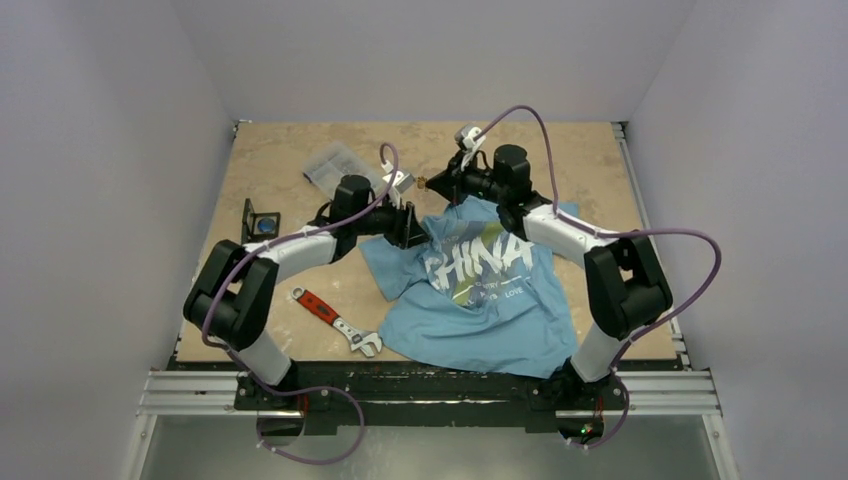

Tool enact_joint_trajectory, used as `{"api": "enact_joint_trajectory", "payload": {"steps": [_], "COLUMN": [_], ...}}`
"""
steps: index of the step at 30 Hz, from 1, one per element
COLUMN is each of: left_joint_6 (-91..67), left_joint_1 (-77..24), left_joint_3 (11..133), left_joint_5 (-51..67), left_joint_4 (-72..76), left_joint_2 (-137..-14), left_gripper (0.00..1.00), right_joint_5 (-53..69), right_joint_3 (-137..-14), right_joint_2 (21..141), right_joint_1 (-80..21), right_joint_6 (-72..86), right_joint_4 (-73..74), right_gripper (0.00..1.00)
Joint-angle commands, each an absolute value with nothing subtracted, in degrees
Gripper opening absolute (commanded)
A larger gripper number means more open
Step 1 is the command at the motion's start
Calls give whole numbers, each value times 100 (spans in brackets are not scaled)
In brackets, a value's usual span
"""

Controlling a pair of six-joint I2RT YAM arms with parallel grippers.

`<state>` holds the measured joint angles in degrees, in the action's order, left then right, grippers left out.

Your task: Remove the brooch from the garment

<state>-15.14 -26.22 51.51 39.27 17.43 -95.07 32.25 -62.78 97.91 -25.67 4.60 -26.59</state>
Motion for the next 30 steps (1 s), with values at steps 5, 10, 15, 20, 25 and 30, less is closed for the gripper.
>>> {"api": "enact_joint_trajectory", "payload": {"steps": [5, 10, 15, 20, 25, 30], "left_joint_6": [-171, 621, -851, -2292, -2520, -2403], "left_joint_1": [-2017, -1791, -1767, -1775, -1821, -2080], "left_joint_3": [5438, 6156, 6925, 6596, 6605, 6653], "left_joint_5": [4759, 4734, 5381, 5535, 5796, 5677], "left_joint_4": [117, -1494, -1483, 72, 435, 277], "left_joint_2": [-7665, -7196, -7609, -7487, -7424, -7363], "left_gripper": [59, 68, 68, 68, 68, 75], "right_joint_5": [5249, 6425, 7056, 7420, 7558, 7345], "right_joint_3": [-6991, -6939, -6808, -6842, -6883, -6847], "right_joint_2": [9313, 8945, 8654, 8475, 8396, 8309], "right_joint_1": [-1784, -1701, -1705, -1705, -1708, -1714], "right_joint_6": [1326, 2224, 3056, 3612, 3836, 3882], "right_joint_4": [-1627, -1468, -1627, -1753, -1742, -1723], "right_gripper": [0, 0, 0, 0, 0, 0]}}
